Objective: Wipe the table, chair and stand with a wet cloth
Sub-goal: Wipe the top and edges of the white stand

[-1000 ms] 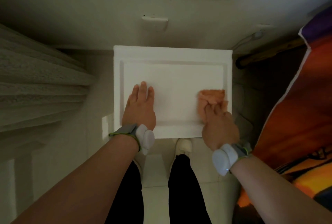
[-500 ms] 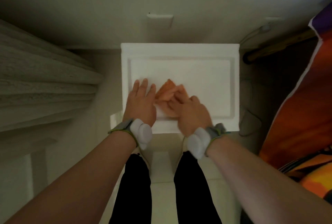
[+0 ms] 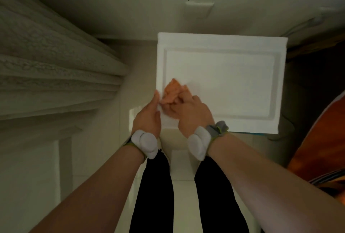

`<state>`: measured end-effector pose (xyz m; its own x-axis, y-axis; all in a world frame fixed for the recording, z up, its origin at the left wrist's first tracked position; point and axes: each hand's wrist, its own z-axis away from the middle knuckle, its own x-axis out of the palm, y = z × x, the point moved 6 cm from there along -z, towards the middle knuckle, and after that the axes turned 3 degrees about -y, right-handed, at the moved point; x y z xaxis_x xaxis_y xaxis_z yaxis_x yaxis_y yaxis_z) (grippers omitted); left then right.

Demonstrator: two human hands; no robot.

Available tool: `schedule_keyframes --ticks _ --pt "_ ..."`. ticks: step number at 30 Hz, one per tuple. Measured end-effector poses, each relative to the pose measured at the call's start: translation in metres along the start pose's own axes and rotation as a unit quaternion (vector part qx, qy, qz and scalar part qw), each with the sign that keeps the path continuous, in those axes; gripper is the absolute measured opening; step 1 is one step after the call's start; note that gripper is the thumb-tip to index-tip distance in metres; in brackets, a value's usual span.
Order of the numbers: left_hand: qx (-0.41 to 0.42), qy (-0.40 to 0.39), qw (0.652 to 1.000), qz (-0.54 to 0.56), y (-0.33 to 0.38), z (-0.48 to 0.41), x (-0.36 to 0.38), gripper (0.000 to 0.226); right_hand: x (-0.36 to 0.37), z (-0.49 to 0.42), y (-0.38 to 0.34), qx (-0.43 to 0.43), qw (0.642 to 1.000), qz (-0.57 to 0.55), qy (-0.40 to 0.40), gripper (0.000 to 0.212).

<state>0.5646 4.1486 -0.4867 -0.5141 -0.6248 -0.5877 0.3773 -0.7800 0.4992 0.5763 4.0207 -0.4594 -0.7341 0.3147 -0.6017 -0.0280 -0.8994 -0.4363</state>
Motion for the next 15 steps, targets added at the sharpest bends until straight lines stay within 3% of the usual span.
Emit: schedule_keyframes --ticks 2,6,9,12,15 --pt "-0.005 -0.015 1.000 -0.013 -0.001 0.001 -0.003 0.061 0.001 0.005 0.016 0.005 1.000 0.006 -0.016 0.057" --pt "-0.018 -0.028 0.999 -0.021 -0.007 -0.003 -0.002 0.064 -0.014 0.030 0.070 0.141 0.989 -0.004 0.048 0.042" --pt "-0.003 -0.016 1.000 0.006 -0.008 0.000 -0.001 0.061 -0.009 0.033 0.061 0.201 0.978 -0.004 0.059 0.045" --pt "0.014 -0.006 0.998 0.061 -0.011 -0.002 -0.004 0.052 0.006 0.013 0.009 0.143 0.987 -0.015 0.073 0.051" --pt "0.005 -0.032 0.995 0.099 -0.015 -0.004 -0.004 0.051 0.019 0.007 -0.023 0.062 0.988 -0.040 0.135 0.053"
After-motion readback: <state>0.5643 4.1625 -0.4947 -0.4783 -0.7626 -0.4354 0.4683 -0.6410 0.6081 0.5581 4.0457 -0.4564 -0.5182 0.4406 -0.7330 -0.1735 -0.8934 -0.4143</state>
